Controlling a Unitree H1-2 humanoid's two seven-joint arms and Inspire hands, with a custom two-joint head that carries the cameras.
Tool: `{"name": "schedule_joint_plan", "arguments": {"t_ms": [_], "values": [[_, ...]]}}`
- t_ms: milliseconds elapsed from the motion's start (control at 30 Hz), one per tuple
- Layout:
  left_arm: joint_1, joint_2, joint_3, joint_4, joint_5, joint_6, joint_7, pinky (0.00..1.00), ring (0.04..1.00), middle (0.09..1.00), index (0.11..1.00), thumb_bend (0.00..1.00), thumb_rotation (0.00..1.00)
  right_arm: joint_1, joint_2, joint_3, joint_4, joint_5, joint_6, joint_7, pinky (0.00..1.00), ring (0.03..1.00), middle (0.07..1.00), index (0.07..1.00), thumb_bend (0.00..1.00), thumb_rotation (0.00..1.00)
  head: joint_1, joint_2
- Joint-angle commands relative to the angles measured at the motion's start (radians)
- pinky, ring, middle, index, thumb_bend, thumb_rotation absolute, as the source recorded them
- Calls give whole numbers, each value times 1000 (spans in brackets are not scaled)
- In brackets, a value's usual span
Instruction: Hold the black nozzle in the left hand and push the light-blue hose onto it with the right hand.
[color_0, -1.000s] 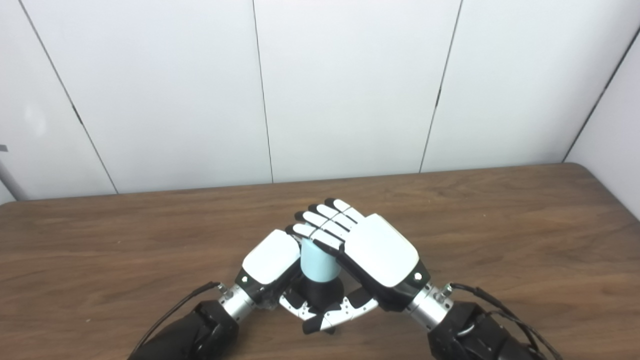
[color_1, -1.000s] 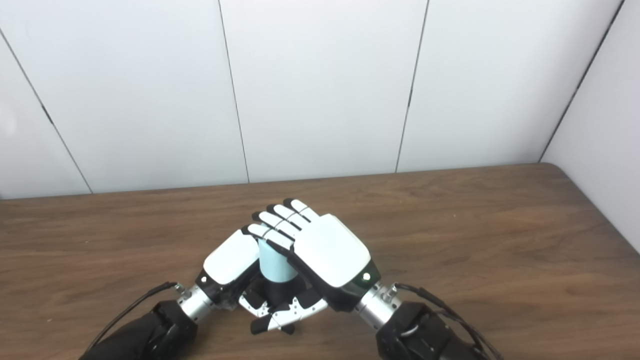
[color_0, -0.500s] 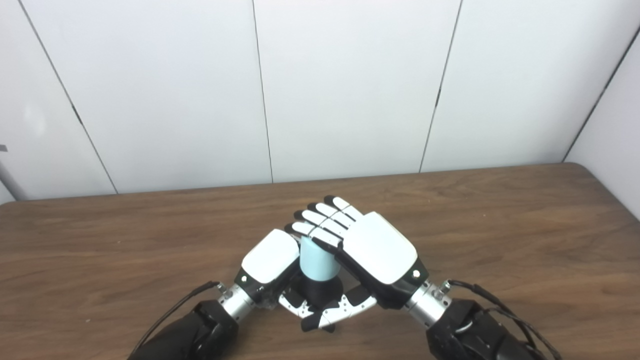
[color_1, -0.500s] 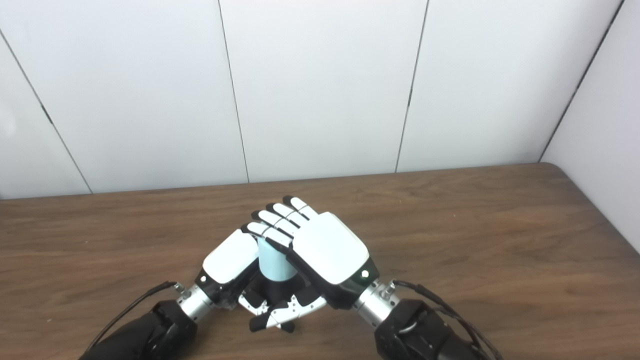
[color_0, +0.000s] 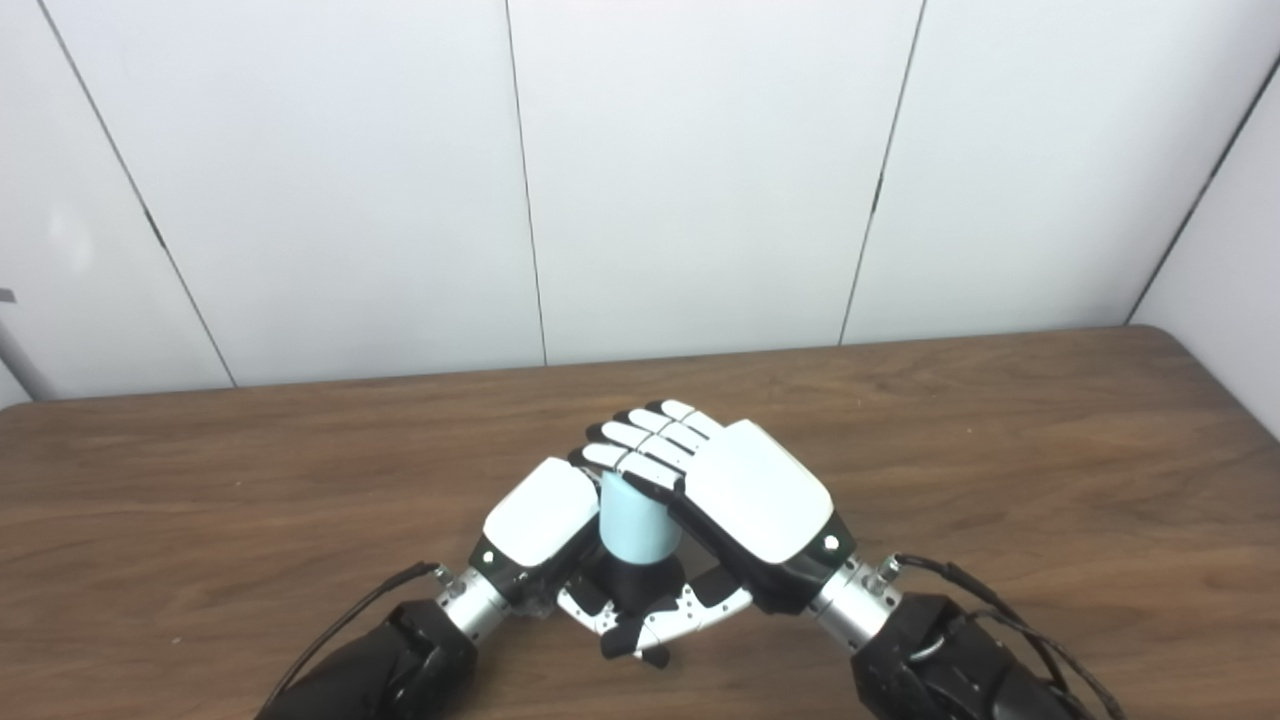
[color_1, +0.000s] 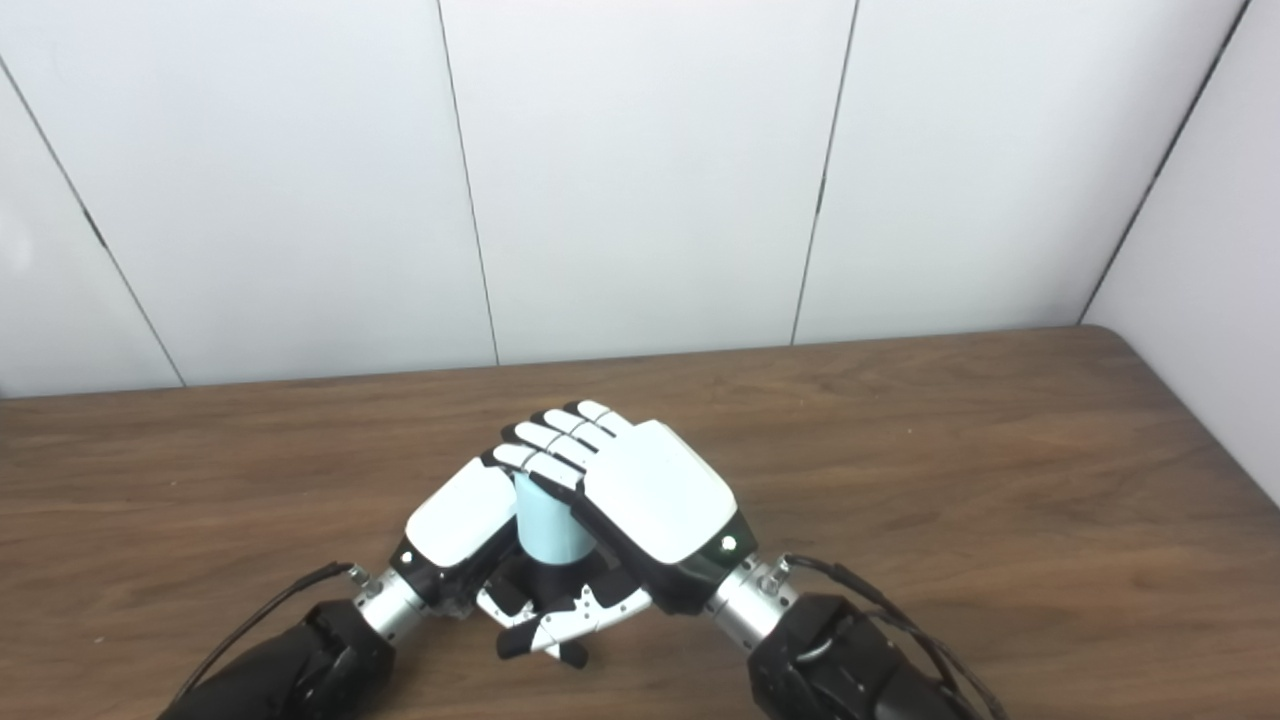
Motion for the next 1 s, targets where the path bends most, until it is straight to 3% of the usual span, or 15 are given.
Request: {"name": "schedule_joint_plan", "arguments": {"t_ms": [0,367,633,867,967], "values": [[222,-95,-102,84,-1,-30,65,84,126,177,470,513,39,64,-30,73,94,12,16,219,817,838,858,800,819,976,0,1],[215,-95,-116,88,1,-30,91,83,127,183,472,512,35,63,-31,87,115,8,10,215,784,841,862,801,822,987,1,1],[213,-94,-112,91,4,-30,74,90,131,172,471,509,34,77,-35,99,112,-24,0,194,832,868,886,826,835,1000,1,-1],[223,-89,-83,60,-6,-30,6,93,142,212,481,508,36,88,-44,125,102,-141,-32,160,819,860,874,822,759,987,2,0],[220,-86,-91,61,-5,-30,16,107,156,242,482,506,38,94,-47,134,100,-175,-40,151,825,864,877,824,731,984,2,0]]}}
